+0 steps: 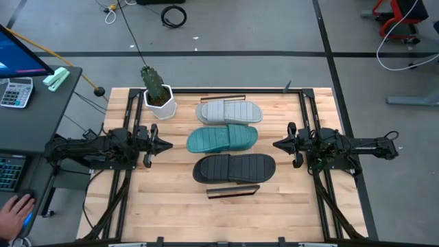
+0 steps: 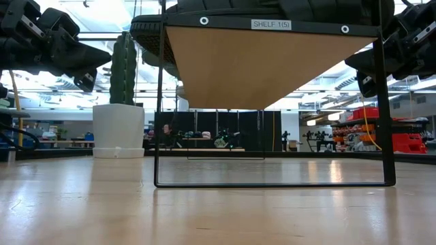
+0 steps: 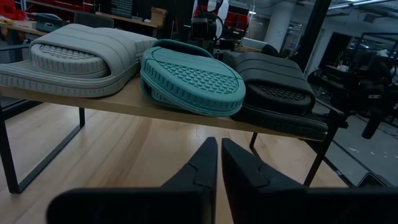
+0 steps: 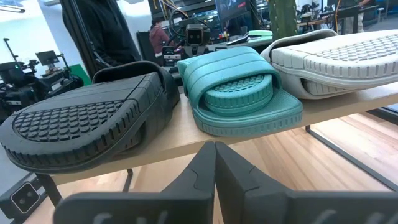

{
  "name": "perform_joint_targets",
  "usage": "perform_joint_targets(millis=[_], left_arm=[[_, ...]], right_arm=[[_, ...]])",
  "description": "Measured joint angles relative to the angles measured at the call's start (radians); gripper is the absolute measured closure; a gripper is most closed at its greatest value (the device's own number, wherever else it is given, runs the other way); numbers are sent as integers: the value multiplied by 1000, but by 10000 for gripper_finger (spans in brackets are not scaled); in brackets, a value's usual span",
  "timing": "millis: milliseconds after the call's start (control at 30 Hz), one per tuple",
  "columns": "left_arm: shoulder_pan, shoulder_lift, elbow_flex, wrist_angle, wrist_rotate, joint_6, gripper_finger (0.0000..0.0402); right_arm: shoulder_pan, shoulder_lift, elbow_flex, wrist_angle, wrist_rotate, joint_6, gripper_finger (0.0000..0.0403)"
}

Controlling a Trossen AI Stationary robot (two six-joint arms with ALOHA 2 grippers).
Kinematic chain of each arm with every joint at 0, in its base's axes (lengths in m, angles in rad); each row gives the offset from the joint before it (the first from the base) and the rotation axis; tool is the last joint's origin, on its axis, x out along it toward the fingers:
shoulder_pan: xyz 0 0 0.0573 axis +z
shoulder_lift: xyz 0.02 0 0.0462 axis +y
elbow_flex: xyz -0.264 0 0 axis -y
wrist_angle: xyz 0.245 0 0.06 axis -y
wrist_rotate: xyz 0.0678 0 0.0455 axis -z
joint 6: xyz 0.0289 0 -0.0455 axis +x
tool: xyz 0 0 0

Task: Pick and place slippers onto the shelf
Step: Return to Home Position

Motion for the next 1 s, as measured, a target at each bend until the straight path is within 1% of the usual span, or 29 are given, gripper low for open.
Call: perform_joint_targets(millis=[133, 433, 800, 1000], left_arm=[[0, 0, 0, 0, 0, 0, 378], [0, 0, 0, 0, 0, 0, 366], [0, 0, 0, 0, 0, 0, 378], [0, 0, 0, 0, 0, 0, 371]], right_arm=[[0, 0, 0, 0, 0, 0, 389], [0, 0, 0, 0, 0, 0, 389], [0, 0, 0, 0, 0, 0, 389], [0, 0, 0, 0, 0, 0, 389]])
